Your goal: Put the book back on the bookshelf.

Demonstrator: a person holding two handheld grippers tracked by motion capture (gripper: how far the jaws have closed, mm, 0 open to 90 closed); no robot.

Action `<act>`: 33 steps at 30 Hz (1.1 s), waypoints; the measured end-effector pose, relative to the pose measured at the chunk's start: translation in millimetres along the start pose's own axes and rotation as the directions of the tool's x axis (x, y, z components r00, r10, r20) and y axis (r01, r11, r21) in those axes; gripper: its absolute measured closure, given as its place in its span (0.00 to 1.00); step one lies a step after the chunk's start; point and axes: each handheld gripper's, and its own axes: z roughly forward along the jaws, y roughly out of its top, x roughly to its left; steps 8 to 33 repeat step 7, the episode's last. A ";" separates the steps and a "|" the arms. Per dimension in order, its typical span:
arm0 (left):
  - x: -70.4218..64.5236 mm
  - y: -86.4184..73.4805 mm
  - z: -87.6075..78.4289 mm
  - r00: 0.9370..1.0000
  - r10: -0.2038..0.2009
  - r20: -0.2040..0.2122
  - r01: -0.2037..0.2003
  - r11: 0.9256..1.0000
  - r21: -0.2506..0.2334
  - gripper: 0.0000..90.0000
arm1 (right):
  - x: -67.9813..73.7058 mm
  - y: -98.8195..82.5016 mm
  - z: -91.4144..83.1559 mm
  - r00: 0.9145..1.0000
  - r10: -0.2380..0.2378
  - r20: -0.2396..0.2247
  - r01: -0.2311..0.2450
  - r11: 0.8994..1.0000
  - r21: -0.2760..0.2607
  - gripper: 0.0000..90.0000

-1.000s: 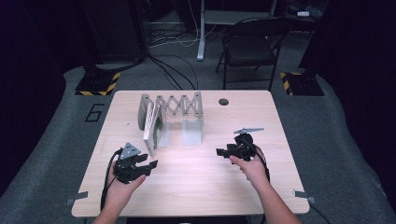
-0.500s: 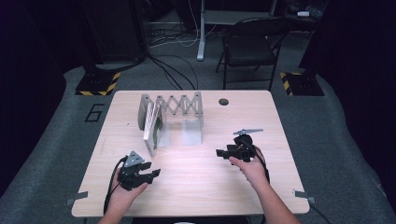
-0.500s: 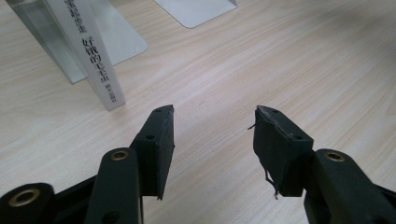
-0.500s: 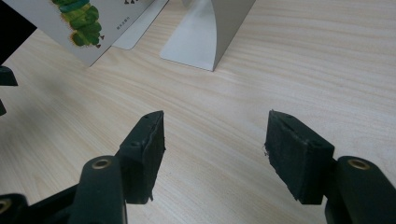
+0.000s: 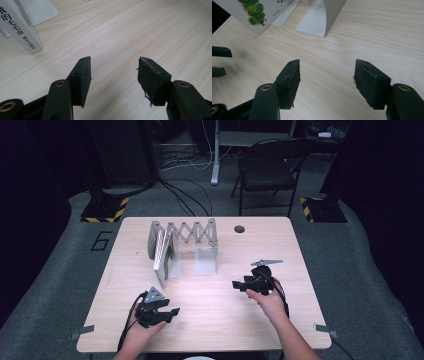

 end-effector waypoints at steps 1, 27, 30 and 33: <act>-1.4 0.6 0.1 1.000 -0.004 -0.007 0.004 1.000 -0.003 0.50 | 0.6 -0.6 -0.7 1.000 0.014 -0.003 -0.014 1.000 0.001 0.42; -4.5 1.0 1.8 0.999 -0.028 -0.042 0.027 0.999 -0.021 0.48 | -1.9 -2.8 -2.3 1.000 0.018 -0.008 -0.018 1.000 -0.009 0.42; -4.5 1.0 1.8 0.999 -0.028 -0.042 0.027 0.999 -0.021 0.48 | -1.9 -2.8 -2.3 1.000 0.018 -0.008 -0.018 1.000 -0.009 0.42; -4.5 1.0 1.8 0.999 -0.028 -0.042 0.027 0.999 -0.021 0.48 | -1.9 -2.8 -2.3 1.000 0.018 -0.008 -0.018 1.000 -0.009 0.42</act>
